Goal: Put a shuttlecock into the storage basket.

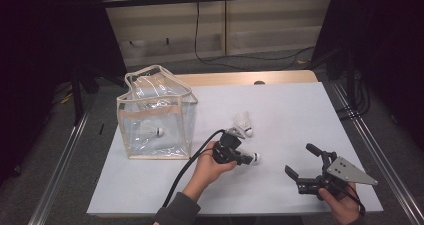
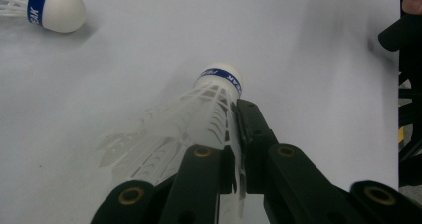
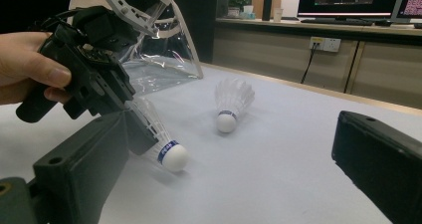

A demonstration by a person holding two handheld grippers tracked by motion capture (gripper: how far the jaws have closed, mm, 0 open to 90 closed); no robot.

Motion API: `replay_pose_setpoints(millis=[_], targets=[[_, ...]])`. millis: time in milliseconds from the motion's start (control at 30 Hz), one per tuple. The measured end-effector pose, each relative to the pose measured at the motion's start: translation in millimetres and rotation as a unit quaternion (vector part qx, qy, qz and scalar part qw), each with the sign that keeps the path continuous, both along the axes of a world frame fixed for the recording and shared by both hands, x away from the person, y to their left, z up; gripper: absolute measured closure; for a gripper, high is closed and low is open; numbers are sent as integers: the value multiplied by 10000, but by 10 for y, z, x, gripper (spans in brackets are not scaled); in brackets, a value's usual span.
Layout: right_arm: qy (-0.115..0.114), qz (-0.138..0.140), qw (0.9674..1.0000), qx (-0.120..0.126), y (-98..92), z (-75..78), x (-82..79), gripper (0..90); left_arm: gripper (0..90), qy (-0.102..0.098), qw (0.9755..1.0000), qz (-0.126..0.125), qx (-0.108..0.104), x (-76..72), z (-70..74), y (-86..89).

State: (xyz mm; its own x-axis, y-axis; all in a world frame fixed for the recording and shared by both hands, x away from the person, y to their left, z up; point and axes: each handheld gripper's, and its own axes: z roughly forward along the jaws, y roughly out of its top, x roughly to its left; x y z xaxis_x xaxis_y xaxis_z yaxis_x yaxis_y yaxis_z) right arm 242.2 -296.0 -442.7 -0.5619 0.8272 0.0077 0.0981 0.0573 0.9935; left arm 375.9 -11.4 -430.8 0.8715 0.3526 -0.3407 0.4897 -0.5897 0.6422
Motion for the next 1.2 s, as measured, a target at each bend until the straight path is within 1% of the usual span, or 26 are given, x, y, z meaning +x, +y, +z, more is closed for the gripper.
replay_pose_setpoints(millis=[233,333,367,500,700,733,767,833,1033,1067,1133,1167,1200], targets=[[2,-7,10000,8,-2,1,0,11,875,7,10000,-10,25,10,73,78],[-2,-5,10000,1,-1,0,1,11,876,75,10000,-30,53,17,104,110],[0,0,10000,-1,0,1,1,11,876,69,10000,-27,67,20,112,121],[2,-3,10000,-6,1,0,1,11,876,134,9999,14,23,42,140,167],[4,-2,10000,0,3,-2,3,11,876,172,9998,57,64,59,195,229],[4,2,10000,-3,3,-2,3,11,876,191,9998,40,18,66,201,241],[1,4,10000,-6,4,-2,3,11,876,203,9998,86,12,62,212,248],[3,4,10000,-1,5,-2,2,11,879,209,9998,56,-20,71,224,268],[-1,8,10000,-8,5,-2,4,11,880,230,9997,96,3,90,271,336],[0,9,10000,-8,5,-3,4,11,879,217,9997,115,39,93,282,350],[3,10,10000,-5,6,-3,5,11,880,273,9995,126,8,103,292,379],[0,11,10000,-9,5,-3,5,11,880,257,9996,137,52,106,300,392],[1,17,10000,0,6,-4,6,11,880,269,9995,141,48,108,303,401]])
